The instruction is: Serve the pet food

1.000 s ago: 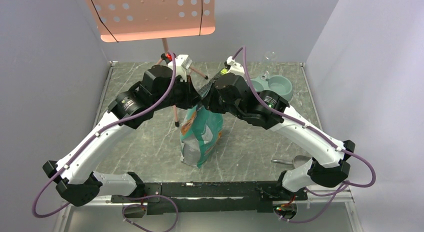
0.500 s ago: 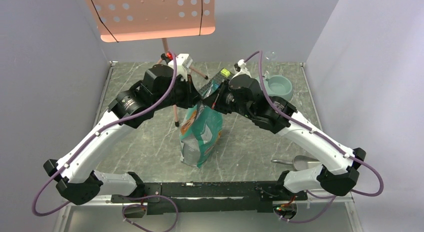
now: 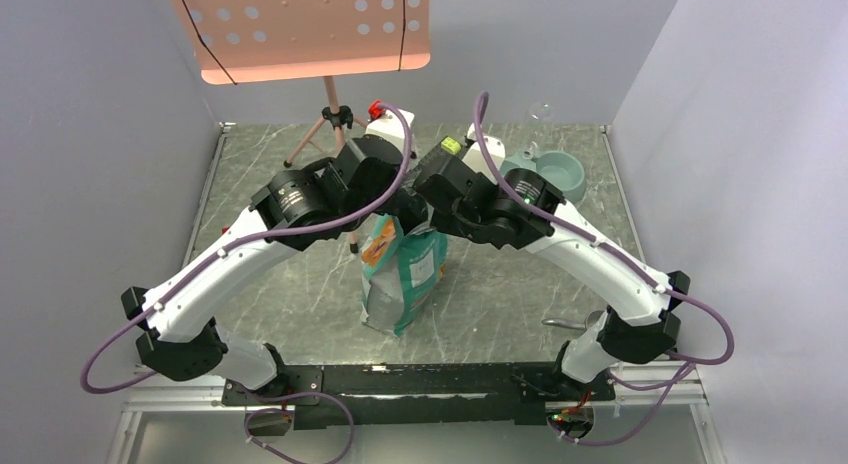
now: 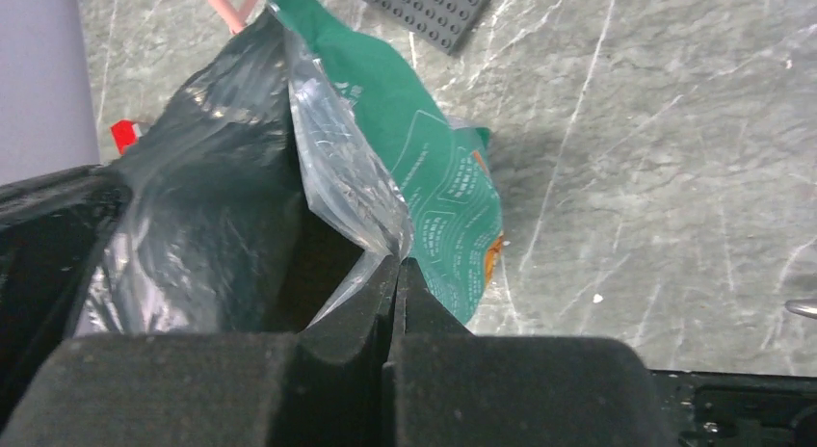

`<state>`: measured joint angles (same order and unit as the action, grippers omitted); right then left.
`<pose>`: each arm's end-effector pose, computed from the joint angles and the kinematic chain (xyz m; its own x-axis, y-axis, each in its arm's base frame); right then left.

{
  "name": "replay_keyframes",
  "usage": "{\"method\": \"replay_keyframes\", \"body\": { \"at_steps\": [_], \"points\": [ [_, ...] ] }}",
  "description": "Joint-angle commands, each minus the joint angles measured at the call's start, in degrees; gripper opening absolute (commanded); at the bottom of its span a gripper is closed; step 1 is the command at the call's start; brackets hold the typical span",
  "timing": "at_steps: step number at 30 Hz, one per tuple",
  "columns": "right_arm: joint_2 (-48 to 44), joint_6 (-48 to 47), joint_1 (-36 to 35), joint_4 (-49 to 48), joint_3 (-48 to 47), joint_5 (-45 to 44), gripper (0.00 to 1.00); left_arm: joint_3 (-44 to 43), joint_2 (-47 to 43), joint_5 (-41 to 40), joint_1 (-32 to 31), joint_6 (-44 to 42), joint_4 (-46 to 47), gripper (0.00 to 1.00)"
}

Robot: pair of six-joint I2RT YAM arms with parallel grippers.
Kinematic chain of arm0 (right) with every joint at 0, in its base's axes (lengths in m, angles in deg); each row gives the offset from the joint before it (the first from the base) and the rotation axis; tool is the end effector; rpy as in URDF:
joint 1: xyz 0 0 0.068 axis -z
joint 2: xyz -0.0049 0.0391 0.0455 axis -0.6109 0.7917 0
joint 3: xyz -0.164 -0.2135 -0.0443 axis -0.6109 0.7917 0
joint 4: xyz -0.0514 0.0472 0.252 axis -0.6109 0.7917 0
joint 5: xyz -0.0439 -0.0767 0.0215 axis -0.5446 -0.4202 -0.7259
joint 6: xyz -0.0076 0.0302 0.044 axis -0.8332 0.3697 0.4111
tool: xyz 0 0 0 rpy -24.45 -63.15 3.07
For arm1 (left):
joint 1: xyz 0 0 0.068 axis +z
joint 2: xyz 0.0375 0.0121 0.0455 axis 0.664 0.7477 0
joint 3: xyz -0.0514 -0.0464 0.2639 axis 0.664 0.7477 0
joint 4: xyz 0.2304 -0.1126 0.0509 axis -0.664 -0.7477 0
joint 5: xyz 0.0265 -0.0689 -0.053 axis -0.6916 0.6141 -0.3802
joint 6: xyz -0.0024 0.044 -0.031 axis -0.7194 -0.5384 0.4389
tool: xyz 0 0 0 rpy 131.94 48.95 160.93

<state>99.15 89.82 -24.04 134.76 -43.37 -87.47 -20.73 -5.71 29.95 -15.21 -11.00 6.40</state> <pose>0.1505 0.2372 0.4453 -0.6815 0.3086 -0.6636 0.0991 0.9373 0.3341 0.1636 -0.2160 0.4714 -0.4624 0.1492 -0.8740 0.3318 0.9432 -0.0145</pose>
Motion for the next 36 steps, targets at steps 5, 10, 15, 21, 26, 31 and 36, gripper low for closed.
{"method": "replay_keyframes", "body": {
  "at_steps": [5,10,15,21,26,31,36],
  "points": [
    [-7.9,-13.0,1.4,-10.5,7.2,4.0,0.00,1.5,-6.7,4.4,1.5,0.8,7.5,0.00],
    [-13.0,-14.1,3.6,-22.1,12.0,10.7,0.33,3.0,-8.9,13.6,3.2,3.0,10.6,0.00],
    [-10.4,-16.0,4.4,-22.1,8.8,11.6,0.56,4.3,-9.9,20.2,4.6,5.9,12.2,0.00],
    [-6.5,-15.3,4.4,-22.8,6.0,12.3,0.63,3.8,-9.7,21.2,4.7,6.4,11.8,0.00],
    [-6.7,-14.7,4.7,-22.5,7.4,11.1,0.59,4.1,-10.1,20.4,4.7,6.6,11.4,0.00],
    [-8.9,-14.9,4.7,-21.4,11.4,11.0,0.54,5.1,-10.4,20.2,4.7,6.6,11.2,0.00],
    [-11.0,-17.0,4.7,-27.0,15.3,17.6,0.00,5.7,-9.7,19.2,4.7,7.4,9.9,0.00]
  ]
}}
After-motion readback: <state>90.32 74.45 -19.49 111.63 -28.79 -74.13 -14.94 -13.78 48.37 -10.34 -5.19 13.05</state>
